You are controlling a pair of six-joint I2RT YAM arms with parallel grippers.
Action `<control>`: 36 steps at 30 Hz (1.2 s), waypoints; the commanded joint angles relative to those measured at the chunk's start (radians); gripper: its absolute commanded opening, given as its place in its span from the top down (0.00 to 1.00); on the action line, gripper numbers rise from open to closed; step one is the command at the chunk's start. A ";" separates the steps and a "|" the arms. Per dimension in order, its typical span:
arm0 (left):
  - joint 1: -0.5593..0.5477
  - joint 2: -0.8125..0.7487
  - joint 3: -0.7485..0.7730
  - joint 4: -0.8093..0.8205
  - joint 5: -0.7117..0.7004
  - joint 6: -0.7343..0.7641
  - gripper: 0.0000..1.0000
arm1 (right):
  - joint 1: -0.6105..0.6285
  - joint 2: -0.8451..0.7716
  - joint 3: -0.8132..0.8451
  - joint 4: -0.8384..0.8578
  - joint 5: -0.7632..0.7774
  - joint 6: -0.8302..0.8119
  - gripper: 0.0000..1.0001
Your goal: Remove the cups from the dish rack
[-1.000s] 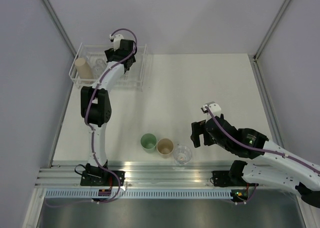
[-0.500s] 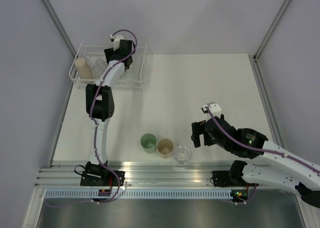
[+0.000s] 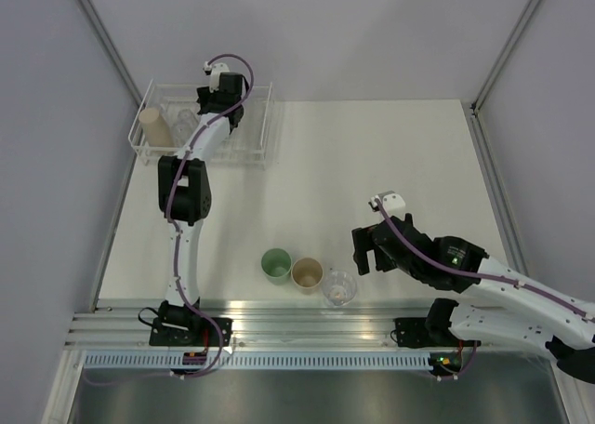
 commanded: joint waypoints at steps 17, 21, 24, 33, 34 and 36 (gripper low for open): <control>-0.141 -0.540 -0.336 -0.137 0.238 -0.153 0.98 | 0.006 -0.009 -0.035 0.166 0.067 -0.019 0.02; -0.242 -0.700 -0.476 -0.108 0.411 -0.252 0.98 | 0.005 -0.024 -0.046 0.245 0.115 -0.025 0.02; -0.251 -0.859 -0.634 0.019 0.683 -0.380 0.98 | 0.005 -0.035 -0.046 0.308 0.182 -0.028 0.02; -0.247 -1.203 -1.172 0.616 1.251 -0.863 0.98 | 0.005 -0.214 -0.220 0.704 0.195 -0.110 0.02; -0.245 -1.208 -1.199 0.694 1.278 -0.903 0.98 | 0.005 -0.232 -0.263 0.779 0.157 -0.126 0.02; -0.242 -1.205 -1.284 0.803 1.352 -1.038 0.98 | 0.006 -0.277 -0.302 0.850 0.109 -0.145 0.02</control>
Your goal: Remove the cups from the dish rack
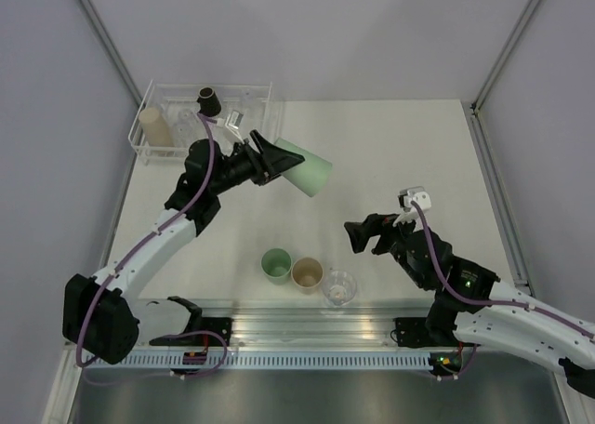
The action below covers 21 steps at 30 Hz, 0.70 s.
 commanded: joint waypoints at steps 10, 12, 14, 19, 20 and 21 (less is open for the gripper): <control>0.008 0.065 -0.311 0.784 0.297 -0.617 0.98 | 0.005 -0.065 -0.109 0.432 -0.195 -0.107 0.02; 0.008 0.062 -0.336 0.827 0.303 -0.652 0.98 | 0.005 -0.051 -0.109 0.460 -0.203 -0.115 0.02; 0.006 0.058 -0.353 0.851 0.311 -0.676 0.98 | 0.003 -0.020 -0.106 0.477 -0.208 -0.118 0.02; -0.006 0.032 -0.391 0.833 0.329 -0.663 0.98 | 0.003 0.061 -0.087 0.548 -0.235 -0.129 0.02; -0.009 0.024 -0.399 0.828 0.329 -0.661 0.98 | 0.004 0.082 -0.084 0.555 -0.238 -0.132 0.02; -0.012 0.007 -0.406 0.813 0.329 -0.658 0.98 | 0.005 0.093 -0.076 0.570 -0.240 -0.134 0.03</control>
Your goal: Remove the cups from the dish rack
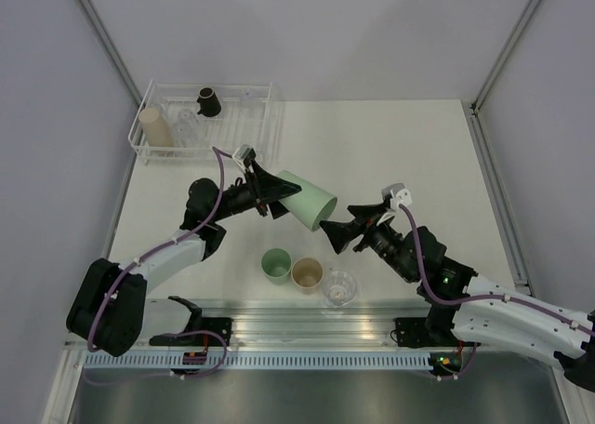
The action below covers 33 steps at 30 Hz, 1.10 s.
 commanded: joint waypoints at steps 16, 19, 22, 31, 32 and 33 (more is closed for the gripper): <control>-0.078 -0.093 -0.106 0.012 0.009 0.004 0.91 | -0.008 0.184 0.095 0.181 -0.151 -0.045 0.99; -0.078 -0.081 -0.100 -0.010 -0.004 0.040 0.49 | -0.008 0.158 0.106 0.132 -0.149 -0.048 0.99; -0.073 -0.067 -0.074 -0.059 -0.021 0.090 0.14 | -0.008 0.103 0.111 0.070 -0.133 -0.051 0.99; 0.025 0.036 0.021 -0.159 -0.035 0.228 0.00 | -0.006 -0.092 0.121 -0.223 -0.030 -0.024 0.99; 0.039 0.044 0.024 -0.159 -0.035 0.233 0.00 | -0.006 -0.102 0.132 -0.272 0.022 -0.005 0.99; 0.054 0.047 0.024 -0.160 -0.038 0.244 0.00 | -0.008 -0.106 0.170 -0.389 0.075 0.019 0.99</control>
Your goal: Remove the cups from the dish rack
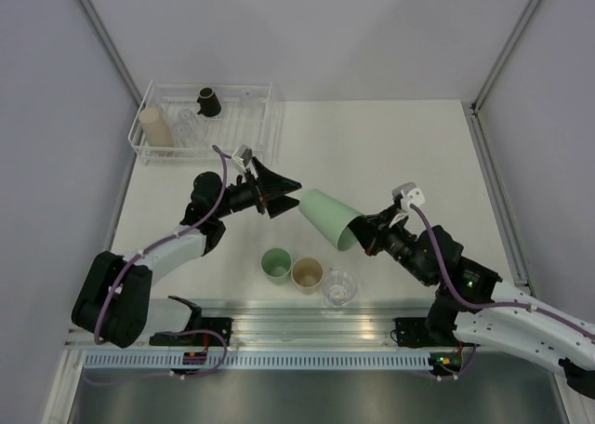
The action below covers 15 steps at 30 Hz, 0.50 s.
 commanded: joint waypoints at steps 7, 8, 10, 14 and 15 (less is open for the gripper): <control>0.142 -0.033 0.110 -0.325 -0.101 0.325 0.00 | -0.010 0.320 0.439 -0.925 0.440 0.331 0.99; 0.146 -0.045 0.119 -0.360 -0.102 0.338 0.00 | -0.014 0.343 0.458 -0.957 0.378 0.333 0.99; 0.150 -0.053 0.166 -0.434 -0.127 0.407 0.00 | -0.042 0.373 0.455 -0.952 0.301 0.320 0.99; 0.153 -0.088 0.269 -0.738 -0.258 0.586 0.00 | -0.114 0.418 0.444 -0.959 0.193 0.281 0.99; 0.153 -0.099 0.310 -0.779 -0.348 0.667 0.00 | -0.123 0.438 0.443 -0.965 0.176 0.268 0.99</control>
